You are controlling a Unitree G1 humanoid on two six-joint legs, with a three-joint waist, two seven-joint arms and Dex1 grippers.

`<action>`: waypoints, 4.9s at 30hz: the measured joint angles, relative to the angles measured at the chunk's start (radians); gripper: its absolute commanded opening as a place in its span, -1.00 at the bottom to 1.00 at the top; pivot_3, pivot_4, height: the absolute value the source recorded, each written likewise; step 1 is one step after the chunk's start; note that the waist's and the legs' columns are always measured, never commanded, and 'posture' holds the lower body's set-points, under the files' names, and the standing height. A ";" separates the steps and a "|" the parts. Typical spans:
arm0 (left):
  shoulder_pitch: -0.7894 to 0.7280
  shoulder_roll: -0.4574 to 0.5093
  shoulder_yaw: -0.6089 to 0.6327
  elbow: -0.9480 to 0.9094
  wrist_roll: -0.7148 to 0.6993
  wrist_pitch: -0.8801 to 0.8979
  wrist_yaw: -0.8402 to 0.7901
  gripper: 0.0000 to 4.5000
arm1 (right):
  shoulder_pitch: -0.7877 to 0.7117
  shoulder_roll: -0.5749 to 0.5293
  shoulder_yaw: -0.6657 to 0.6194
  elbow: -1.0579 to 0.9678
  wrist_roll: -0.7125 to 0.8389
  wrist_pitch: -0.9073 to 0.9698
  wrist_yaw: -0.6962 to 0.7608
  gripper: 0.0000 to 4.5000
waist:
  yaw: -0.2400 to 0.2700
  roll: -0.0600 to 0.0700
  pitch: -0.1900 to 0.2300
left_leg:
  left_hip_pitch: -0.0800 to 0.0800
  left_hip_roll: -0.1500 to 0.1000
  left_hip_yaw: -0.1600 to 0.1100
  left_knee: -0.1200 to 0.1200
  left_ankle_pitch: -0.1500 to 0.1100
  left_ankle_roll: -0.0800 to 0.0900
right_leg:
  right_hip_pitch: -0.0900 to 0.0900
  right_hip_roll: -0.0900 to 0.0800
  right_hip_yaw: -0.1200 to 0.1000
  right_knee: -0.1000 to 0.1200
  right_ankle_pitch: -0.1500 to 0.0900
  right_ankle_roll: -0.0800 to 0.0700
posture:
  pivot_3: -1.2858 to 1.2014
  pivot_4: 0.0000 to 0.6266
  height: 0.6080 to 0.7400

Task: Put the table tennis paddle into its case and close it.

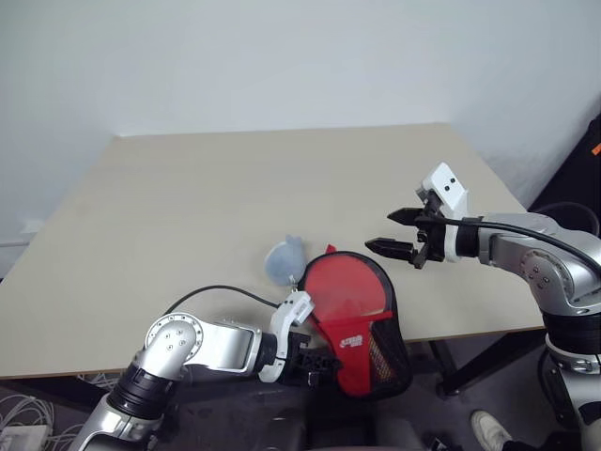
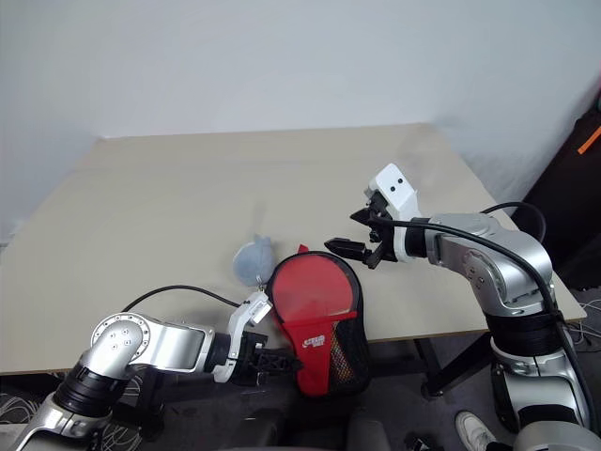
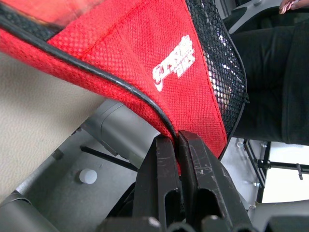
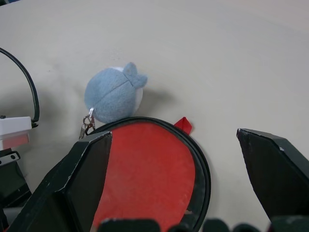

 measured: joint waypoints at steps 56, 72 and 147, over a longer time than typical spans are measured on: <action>0.110 -0.213 -0.097 0.105 1.289 -0.895 -0.799 -0.98 | -0.527 0.528 0.242 1.175 -0.376 -0.505 0.295 1.00 | -0.029 0.007 0.002 | 0.002 0.000 -0.001 -0.003 0.001 0.000 | -0.002 0.003 0.000 0.001 0.004 -0.001 | 0.03 -1.00 0.36; 0.152 -0.241 -0.094 0.119 1.389 -0.993 -0.871 -0.98 | -0.631 0.689 0.179 1.494 -0.455 -0.600 0.311 1.00 | -0.031 0.010 0.000 | 0.002 -0.001 -0.001 -0.003 0.001 0.000 | -0.002 0.003 0.000 0.002 0.006 -0.003 | 0.03 -1.00 0.36; 0.166 -0.268 -0.059 0.098 1.501 -0.958 -0.874 -1.00 | -0.624 0.795 -0.194 1.665 -0.538 -0.748 -0.372 -0.92 | -0.057 0.018 -0.007 | 0.004 -0.003 -0.003 -0.001 0.001 0.000 | -0.004 0.002 0.000 0.014 0.005 -0.005 | 0.03 -1.00 0.36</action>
